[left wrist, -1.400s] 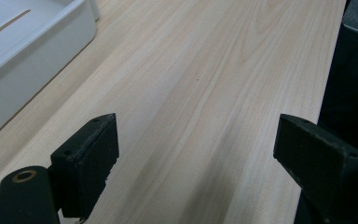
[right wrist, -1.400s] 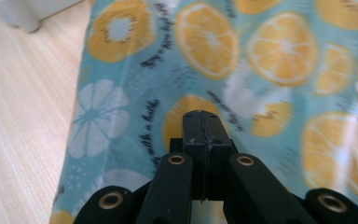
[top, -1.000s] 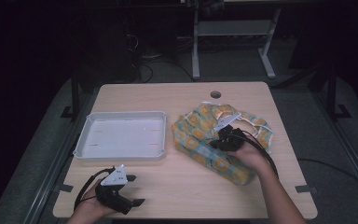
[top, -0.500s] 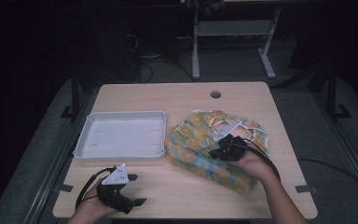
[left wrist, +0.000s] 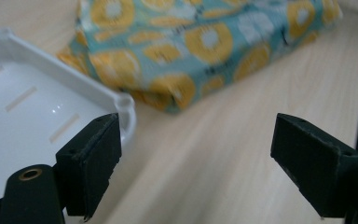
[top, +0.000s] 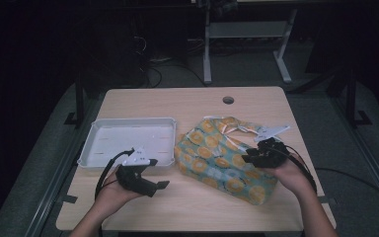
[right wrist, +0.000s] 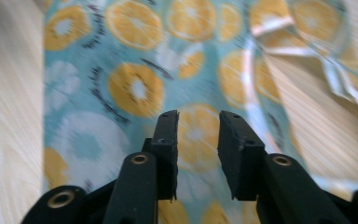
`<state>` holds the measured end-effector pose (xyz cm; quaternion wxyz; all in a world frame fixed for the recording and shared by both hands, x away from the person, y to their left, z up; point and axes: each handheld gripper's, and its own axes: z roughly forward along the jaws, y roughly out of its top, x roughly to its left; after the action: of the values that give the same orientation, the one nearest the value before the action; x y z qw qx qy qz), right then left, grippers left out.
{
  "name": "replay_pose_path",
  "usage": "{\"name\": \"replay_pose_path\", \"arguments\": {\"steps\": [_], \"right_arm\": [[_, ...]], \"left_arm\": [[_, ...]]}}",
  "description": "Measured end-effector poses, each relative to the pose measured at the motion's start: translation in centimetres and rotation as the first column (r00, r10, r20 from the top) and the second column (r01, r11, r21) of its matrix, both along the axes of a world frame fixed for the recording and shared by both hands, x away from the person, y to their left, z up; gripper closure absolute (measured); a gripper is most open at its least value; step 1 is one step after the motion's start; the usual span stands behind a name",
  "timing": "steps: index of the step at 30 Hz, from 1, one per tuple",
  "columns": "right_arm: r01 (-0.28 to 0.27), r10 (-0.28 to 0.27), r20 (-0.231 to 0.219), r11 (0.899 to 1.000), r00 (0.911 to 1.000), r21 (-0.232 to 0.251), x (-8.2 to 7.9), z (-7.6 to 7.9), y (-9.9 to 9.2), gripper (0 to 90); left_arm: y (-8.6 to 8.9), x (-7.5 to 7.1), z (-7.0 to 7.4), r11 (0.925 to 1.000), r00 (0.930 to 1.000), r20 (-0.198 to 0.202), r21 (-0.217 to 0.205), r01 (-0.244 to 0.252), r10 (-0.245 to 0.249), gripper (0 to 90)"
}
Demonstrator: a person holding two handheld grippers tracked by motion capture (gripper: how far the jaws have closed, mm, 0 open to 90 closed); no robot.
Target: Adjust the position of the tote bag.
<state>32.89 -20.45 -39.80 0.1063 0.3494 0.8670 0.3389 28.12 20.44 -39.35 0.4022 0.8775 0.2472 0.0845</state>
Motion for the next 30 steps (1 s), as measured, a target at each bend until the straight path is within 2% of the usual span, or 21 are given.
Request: {"name": "replay_pose_path", "arguments": {"steps": [3,6,9,10,13,19,25,30], "right_arm": [[0.018,-0.018,0.002,1.0,0.9998,-0.009,-0.1,0.0,-0.9,64.8],[0.053,-0.053,0.008,0.999,0.9986,-0.011,-0.3,-0.1,-2.3,63.1],[0.097,-0.097,0.013,0.995,0.9952,-0.009,-0.5,0.0,-3.5,61.6],[0.109,-0.109,0.013,0.994,0.994,-0.004,-0.5,0.0,-3.9,61.1],[0.145,-0.145,0.03,0.989,0.989,-0.003,-0.8,0.0,-5.0,59.4],[0.191,-0.191,0.031,0.982,0.9811,0.0,-1.3,-0.2,-5.9,56.9],[0.252,-0.252,0.039,0.968,0.967,0.002,-1.5,-0.1,-7.0,51.7],[0.315,-0.315,0.028,0.949,0.9487,0.0,-1.0,-0.2,-8.0,45.0]], "left_arm": [[-0.8,1.5,0.5,0.9998,0.9999,0.003,-0.012,-0.016,0.016,16.9],[-1.7,3.0,1.1,0.9998,0.9995,0.024,0.007,-0.019,0.018,17.3],[-2.7,4.5,1.6,0.9999,0.999,0.042,-0.001,-0.016,0.016,19.3],[-3.0,5.0,1.8,0.9999,0.999,0.044,0.008,-0.01,0.009,19.6],[-4.1,6.5,1.9,1.0,0.999,0.044,0.006,0.006,-0.006,21.0],[-5.9,8.9,1.7,0.9998,0.9995,0.024,0.007,0.018,-0.018,22.7],[-7.5,11.5,1.3,0.9997,0.9997,0.0,0.008,0.024,-0.024,23.2],[-8.5,13.9,0.8,0.9998,0.9998,-0.02,0.019,0.002,-0.002,23.1]]}}
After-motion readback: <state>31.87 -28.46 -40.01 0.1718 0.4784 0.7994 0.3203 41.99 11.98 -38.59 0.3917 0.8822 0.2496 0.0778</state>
